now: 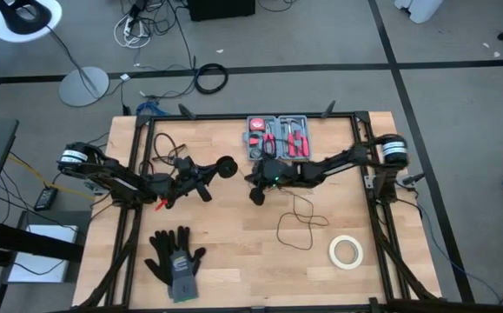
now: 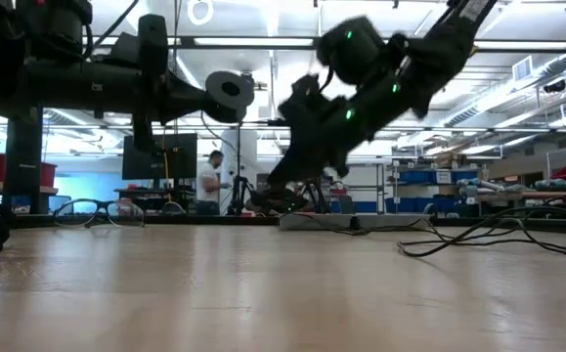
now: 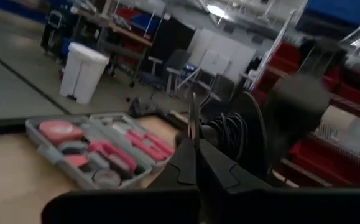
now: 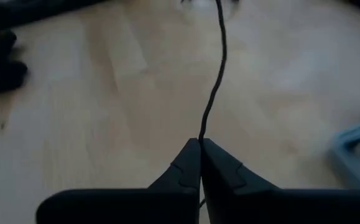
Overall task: Coil cords
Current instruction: Coil the black wire onto the black spool
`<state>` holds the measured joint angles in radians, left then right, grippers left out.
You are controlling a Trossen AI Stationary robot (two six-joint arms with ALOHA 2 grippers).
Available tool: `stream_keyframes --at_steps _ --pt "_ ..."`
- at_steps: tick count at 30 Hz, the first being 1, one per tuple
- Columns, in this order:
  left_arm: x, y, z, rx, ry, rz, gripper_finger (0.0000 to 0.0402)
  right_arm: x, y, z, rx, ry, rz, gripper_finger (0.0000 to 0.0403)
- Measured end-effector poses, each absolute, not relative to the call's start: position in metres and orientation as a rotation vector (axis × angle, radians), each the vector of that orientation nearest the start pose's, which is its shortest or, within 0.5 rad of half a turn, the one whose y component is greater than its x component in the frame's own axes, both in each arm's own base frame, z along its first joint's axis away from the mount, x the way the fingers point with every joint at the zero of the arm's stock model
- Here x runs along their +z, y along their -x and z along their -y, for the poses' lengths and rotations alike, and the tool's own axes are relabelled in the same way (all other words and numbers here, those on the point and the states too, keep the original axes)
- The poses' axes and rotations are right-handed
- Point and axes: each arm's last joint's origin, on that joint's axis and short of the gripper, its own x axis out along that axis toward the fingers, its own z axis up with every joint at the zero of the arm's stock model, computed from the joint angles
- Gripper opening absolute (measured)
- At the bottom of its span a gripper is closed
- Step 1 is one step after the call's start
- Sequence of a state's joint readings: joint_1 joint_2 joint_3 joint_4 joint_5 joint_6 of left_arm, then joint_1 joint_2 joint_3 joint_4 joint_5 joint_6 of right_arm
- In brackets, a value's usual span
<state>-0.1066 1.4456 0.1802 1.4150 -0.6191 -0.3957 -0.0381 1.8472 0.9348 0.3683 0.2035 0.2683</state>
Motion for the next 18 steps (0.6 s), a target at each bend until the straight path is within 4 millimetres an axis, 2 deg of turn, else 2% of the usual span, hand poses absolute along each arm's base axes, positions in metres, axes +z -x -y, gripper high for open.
stream_keyframes --at_steps 7,11,18 --pt "0.155 -0.209 0.005 0.535 0.434 0.168 0.0000 0.201 -0.357 0.015 -0.272 -0.185 -0.412 0.0002" --pt "0.153 -0.209 0.004 0.564 0.431 0.154 0.0000 0.215 -0.353 0.009 -0.247 -0.158 -0.376 0.0001" --pt "0.151 -0.209 0.004 0.569 0.442 0.139 0.0000 0.223 -0.356 0.007 -0.241 -0.113 -0.344 0.0001"
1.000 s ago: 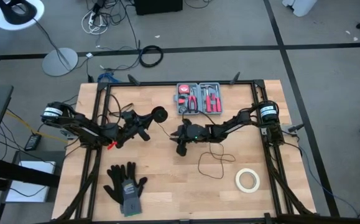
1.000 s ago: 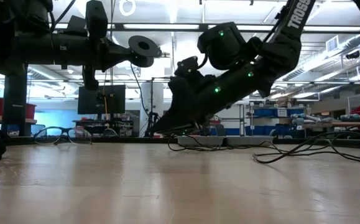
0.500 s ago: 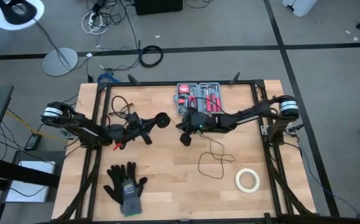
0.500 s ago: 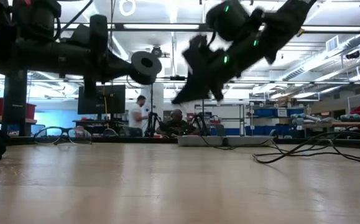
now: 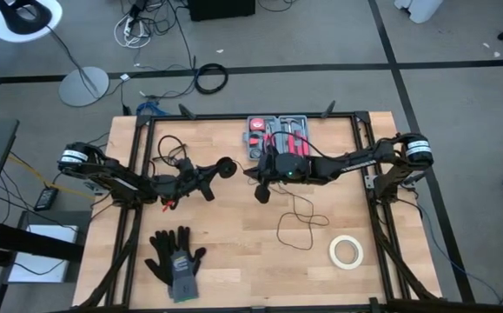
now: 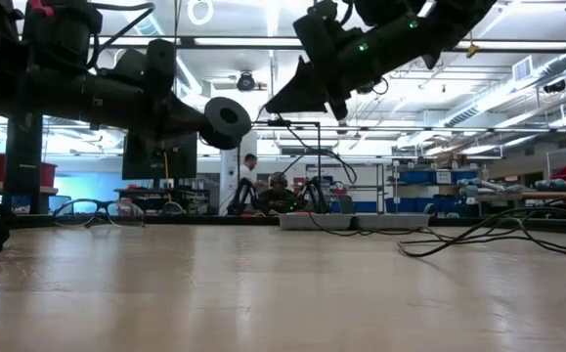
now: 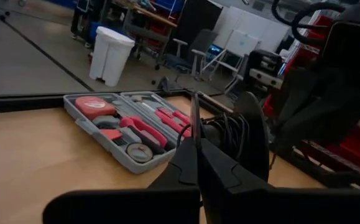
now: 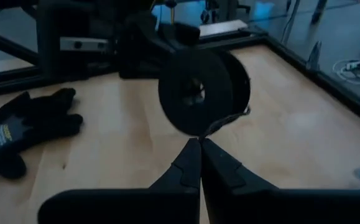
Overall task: Coil cords
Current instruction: Coil the black wire onto the black spool
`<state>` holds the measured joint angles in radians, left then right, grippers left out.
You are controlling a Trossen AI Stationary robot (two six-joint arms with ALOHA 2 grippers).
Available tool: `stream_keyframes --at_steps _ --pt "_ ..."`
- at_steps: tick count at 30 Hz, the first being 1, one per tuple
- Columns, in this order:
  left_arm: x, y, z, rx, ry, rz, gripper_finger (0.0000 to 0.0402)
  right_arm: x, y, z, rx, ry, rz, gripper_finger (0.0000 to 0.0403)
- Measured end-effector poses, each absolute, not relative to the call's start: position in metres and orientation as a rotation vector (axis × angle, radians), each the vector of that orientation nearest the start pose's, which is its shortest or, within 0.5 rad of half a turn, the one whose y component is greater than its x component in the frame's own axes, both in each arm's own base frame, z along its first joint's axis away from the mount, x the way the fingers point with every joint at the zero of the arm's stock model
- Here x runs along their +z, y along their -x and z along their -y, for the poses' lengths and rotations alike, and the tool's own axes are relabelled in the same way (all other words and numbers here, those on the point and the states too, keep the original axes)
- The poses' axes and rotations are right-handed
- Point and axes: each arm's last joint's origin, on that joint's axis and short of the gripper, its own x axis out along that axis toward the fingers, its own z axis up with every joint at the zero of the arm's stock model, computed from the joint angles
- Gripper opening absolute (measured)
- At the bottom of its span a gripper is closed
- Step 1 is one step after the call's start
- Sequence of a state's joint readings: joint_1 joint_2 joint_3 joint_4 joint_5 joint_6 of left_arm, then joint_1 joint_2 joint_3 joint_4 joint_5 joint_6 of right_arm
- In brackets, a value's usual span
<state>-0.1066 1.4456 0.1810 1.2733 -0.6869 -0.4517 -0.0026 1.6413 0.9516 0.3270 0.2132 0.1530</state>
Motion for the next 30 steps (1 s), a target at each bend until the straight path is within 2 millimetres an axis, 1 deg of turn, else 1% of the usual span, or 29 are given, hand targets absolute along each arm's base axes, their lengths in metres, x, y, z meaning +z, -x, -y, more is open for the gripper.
stream_keyframes --at_steps 3,6,11,15,22,27,30 --pt "0.150 -0.209 0.004 0.571 0.442 0.128 0.0000 0.229 -0.358 0.007 -0.238 -0.098 -0.328 0.0000" --pt "0.152 -0.209 0.004 0.567 0.451 0.149 0.0000 0.229 -0.358 0.008 -0.256 -0.102 -0.337 0.0000" --pt "0.156 -0.209 0.004 0.558 0.468 0.196 0.0000 0.217 -0.352 0.010 -0.343 -0.136 -0.461 0.0000" --pt "0.157 -0.208 0.004 0.555 0.474 0.211 0.0000 0.210 -0.348 0.009 -0.368 -0.160 -0.537 0.0000" --pt "0.158 -0.208 0.004 0.561 0.481 0.223 0.0000 0.204 -0.344 0.005 -0.385 -0.171 -0.598 0.0000" --pt "0.159 -0.208 0.004 0.560 0.484 0.229 0.0000 0.196 -0.337 0.004 -0.416 -0.199 -0.698 0.0000" --pt "0.158 -0.208 0.003 0.562 0.481 0.224 0.0000 0.194 -0.335 0.003 -0.432 -0.186 -0.727 0.0000"
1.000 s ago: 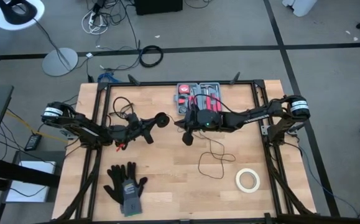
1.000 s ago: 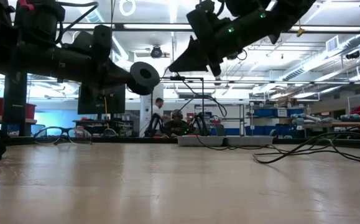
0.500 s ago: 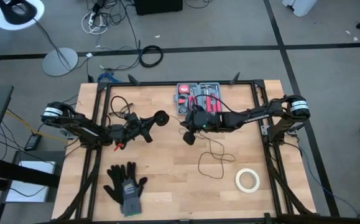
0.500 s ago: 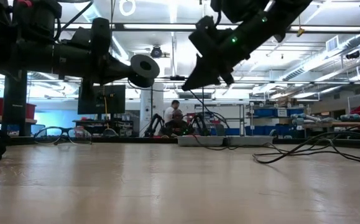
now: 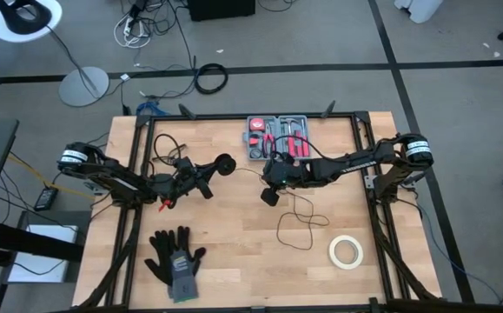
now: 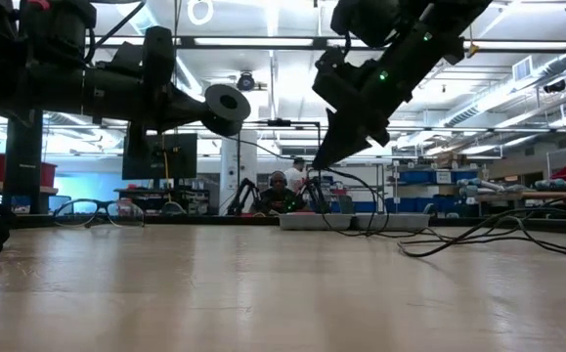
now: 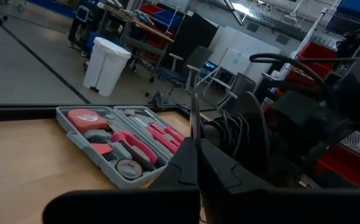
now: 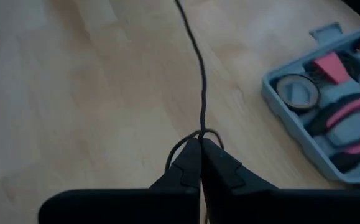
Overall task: Coil cords
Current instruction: Coil the black wire onto the black spool
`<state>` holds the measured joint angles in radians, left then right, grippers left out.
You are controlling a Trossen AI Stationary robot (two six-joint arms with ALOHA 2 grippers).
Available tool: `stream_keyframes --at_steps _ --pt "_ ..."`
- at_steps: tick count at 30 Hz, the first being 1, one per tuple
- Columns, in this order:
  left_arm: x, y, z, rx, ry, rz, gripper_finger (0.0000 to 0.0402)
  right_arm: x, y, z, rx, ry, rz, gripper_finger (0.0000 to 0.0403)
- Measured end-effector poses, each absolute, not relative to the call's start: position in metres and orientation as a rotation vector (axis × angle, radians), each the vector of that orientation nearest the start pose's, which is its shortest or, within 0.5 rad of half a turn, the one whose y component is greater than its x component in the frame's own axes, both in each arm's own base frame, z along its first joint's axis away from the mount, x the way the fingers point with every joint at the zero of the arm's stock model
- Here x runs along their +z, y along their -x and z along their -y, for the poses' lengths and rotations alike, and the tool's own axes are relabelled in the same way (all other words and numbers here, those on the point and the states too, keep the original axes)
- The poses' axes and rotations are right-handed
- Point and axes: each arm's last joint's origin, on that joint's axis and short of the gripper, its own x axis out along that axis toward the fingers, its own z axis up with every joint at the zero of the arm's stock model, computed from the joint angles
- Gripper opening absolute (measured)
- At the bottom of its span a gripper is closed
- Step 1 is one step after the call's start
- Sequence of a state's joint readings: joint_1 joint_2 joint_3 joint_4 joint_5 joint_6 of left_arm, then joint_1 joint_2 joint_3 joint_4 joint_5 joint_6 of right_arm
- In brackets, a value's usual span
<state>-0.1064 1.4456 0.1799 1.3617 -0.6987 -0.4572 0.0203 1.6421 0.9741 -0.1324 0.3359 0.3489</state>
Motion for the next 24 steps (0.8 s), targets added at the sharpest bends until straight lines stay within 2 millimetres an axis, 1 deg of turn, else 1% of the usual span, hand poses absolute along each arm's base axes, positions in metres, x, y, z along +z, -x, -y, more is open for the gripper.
stream_keyframes --at_steps 3,5,11,16,18,21,24 --pt "0.157 -0.208 0.003 0.565 0.477 0.213 0.0000 0.197 -0.334 0.002 -0.439 -0.180 -0.719 0.0000" --pt "0.156 -0.208 0.004 0.567 0.473 0.203 0.0000 0.202 -0.332 0.002 -0.436 -0.181 -0.706 0.0000" --pt "0.153 -0.208 0.004 0.575 0.475 0.171 0.0000 0.228 -0.322 0.003 -0.449 -0.157 -0.621 0.0000" --pt "0.152 -0.209 0.004 0.562 0.474 0.158 0.0000 0.245 -0.319 0.008 -0.447 -0.144 -0.538 0.0000" --pt "0.151 -0.209 0.004 0.561 0.472 0.150 0.0000 0.250 -0.321 0.009 -0.438 -0.145 -0.484 0.0000" --pt "0.148 -0.209 0.004 0.564 0.481 0.120 0.0000 0.258 -0.329 0.010 -0.377 -0.162 -0.381 0.0000" --pt "0.148 -0.210 0.004 0.564 0.484 0.118 0.0000 0.257 -0.338 0.010 -0.318 -0.172 -0.322 0.0000"
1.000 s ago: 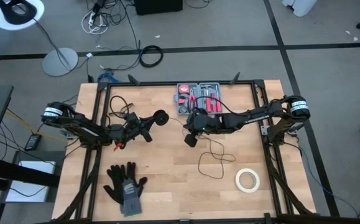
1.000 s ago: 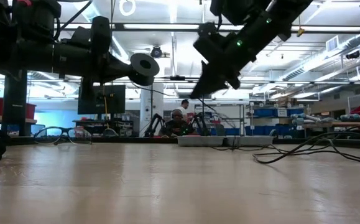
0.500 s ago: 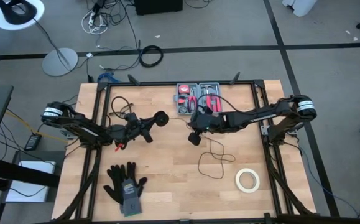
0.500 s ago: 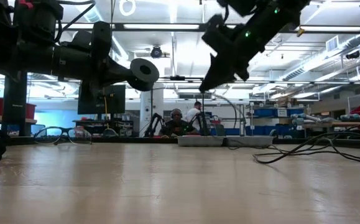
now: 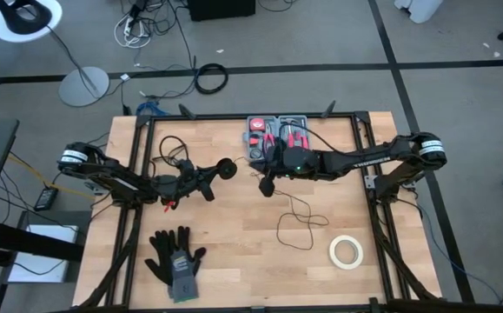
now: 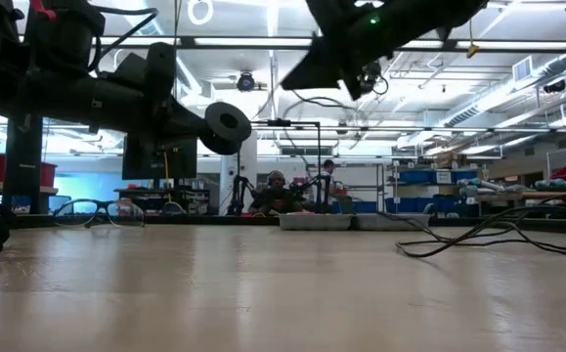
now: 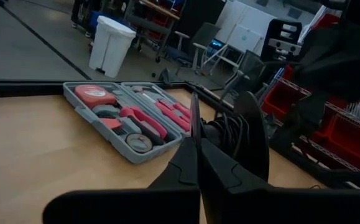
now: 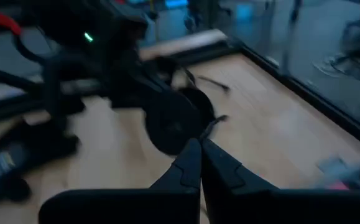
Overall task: Coil cords
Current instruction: Coil the black wire onto the black spool
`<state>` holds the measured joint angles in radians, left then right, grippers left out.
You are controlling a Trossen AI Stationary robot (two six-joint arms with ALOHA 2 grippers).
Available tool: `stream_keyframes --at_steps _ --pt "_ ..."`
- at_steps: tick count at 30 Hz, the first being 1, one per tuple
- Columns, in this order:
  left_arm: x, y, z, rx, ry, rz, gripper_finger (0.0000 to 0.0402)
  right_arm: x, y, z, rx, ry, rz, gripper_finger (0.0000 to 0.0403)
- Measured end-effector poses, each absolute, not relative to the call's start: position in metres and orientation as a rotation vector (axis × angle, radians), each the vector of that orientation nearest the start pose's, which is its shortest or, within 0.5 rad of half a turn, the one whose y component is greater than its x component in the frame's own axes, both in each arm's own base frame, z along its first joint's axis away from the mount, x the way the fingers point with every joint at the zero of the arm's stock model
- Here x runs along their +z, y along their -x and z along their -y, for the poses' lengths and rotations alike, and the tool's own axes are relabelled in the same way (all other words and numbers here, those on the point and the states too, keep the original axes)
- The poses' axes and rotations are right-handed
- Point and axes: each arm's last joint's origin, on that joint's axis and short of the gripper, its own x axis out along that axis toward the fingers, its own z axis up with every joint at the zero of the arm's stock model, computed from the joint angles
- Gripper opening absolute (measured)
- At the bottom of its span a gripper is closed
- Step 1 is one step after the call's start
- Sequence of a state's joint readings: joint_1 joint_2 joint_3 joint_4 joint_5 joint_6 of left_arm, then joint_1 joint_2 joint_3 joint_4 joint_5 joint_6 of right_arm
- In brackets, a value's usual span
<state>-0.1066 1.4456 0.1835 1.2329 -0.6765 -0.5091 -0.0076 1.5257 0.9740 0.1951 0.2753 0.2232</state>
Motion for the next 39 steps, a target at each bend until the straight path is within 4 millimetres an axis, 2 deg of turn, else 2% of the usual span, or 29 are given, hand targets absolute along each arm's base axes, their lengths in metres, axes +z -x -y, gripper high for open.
stream_keyframes --at_steps 6,13,16,21,26,32,36,39 --pt "0.150 -0.219 0.005 0.575 0.464 0.080 0.0000 0.253 -0.363 0.008 -0.247 -0.153 -0.311 0.0000" --pt "0.156 -0.230 0.005 0.600 0.450 0.060 0.0000 0.258 -0.399 0.000 -0.137 -0.106 -0.289 0.0000" --pt "0.156 -0.230 0.005 0.607 0.449 0.063 0.0000 0.251 -0.411 -0.004 -0.112 -0.105 -0.305 0.0000" --pt "0.159 -0.230 0.005 0.600 0.463 0.096 0.0000 0.220 -0.423 -0.005 -0.118 -0.131 -0.385 0.0000" --pt "0.161 -0.230 0.005 0.592 0.475 0.121 0.0000 0.197 -0.425 -0.004 -0.169 -0.176 -0.490 0.0000" --pt "0.161 -0.230 0.005 0.590 0.474 0.121 0.0000 0.190 -0.417 -0.006 -0.281 -0.146 -0.596 0.0001" --pt "0.160 -0.226 0.005 0.578 0.479 0.138 0.0000 0.187 -0.412 -0.013 -0.233 -0.130 -0.639 0.0012" --pt "0.163 -0.222 0.004 0.591 0.504 0.199 0.0000 0.167 -0.402 -0.021 -0.173 -0.135 -0.678 0.0024"
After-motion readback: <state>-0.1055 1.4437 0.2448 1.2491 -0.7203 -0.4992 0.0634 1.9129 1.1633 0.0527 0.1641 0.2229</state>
